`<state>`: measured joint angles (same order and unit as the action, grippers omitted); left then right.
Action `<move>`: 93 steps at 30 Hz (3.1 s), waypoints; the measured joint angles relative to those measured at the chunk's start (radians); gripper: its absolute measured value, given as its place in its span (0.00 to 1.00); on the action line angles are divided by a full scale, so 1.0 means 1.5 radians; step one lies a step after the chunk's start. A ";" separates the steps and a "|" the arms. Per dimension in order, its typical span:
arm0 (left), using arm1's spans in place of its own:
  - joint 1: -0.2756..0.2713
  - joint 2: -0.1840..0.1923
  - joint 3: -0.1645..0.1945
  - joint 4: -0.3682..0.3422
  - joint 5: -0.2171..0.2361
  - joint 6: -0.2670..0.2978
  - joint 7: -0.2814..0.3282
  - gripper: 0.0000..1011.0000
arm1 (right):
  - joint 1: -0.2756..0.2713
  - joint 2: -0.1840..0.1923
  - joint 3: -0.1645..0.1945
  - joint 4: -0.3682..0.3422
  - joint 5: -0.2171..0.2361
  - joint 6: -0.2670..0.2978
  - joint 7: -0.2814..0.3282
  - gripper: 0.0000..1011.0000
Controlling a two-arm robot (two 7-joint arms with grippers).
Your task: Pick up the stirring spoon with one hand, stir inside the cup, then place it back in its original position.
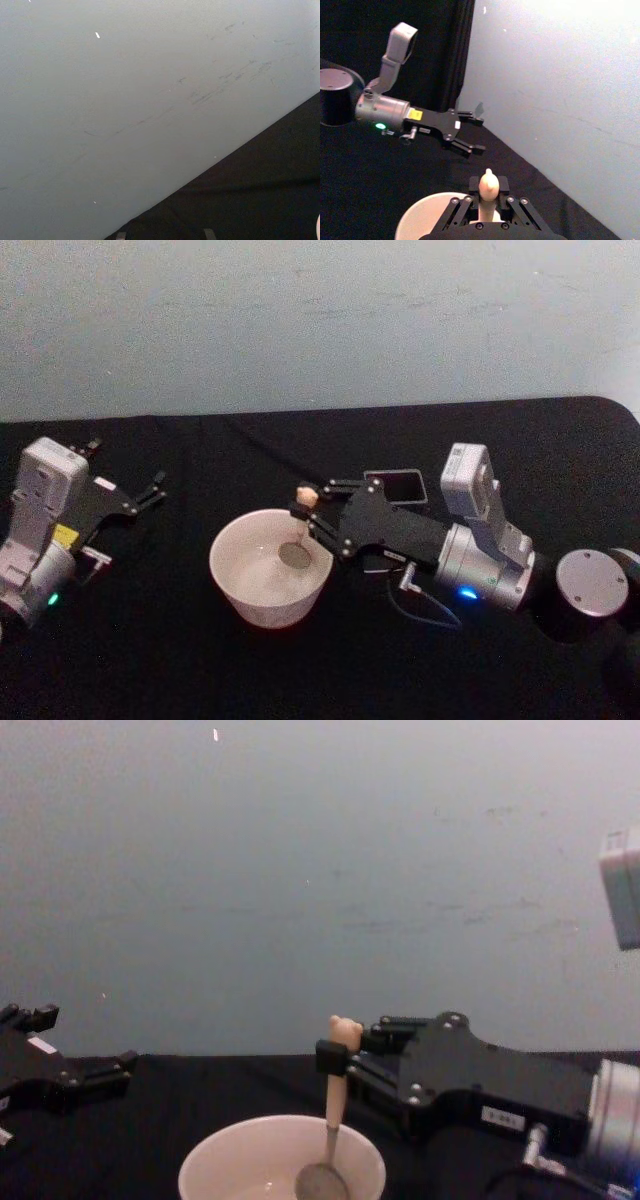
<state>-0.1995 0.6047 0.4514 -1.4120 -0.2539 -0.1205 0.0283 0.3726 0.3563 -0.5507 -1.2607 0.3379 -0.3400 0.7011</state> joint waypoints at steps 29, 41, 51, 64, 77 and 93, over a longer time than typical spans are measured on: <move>0.000 0.000 0.000 0.000 0.000 0.000 0.000 0.99 | 0.020 -0.034 -0.032 0.019 0.002 -0.002 0.004 0.21; 0.000 0.000 0.000 0.000 0.000 0.000 0.000 0.99 | 0.027 -0.032 -0.012 0.042 -0.011 -0.005 -0.012 0.21; 0.000 0.000 0.000 0.000 0.000 0.000 0.000 0.99 | 0.007 -0.013 0.002 0.013 -0.004 -0.001 -0.010 0.21; 0.000 0.000 0.000 0.000 0.000 0.000 0.000 0.99 | -0.034 0.022 -0.005 -0.048 0.015 0.015 0.020 0.21; 0.000 0.000 0.000 0.000 0.000 0.000 0.000 0.99 | -0.018 -0.008 -0.034 -0.040 0.020 0.014 0.026 0.21; 0.000 0.000 0.000 0.000 0.000 0.000 0.000 0.99 | 0.030 -0.040 -0.017 0.042 -0.016 -0.009 -0.018 0.21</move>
<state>-0.1996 0.6047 0.4514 -1.4120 -0.2539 -0.1206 0.0283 0.4176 0.2960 -0.5754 -1.1983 0.3138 -0.3528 0.6736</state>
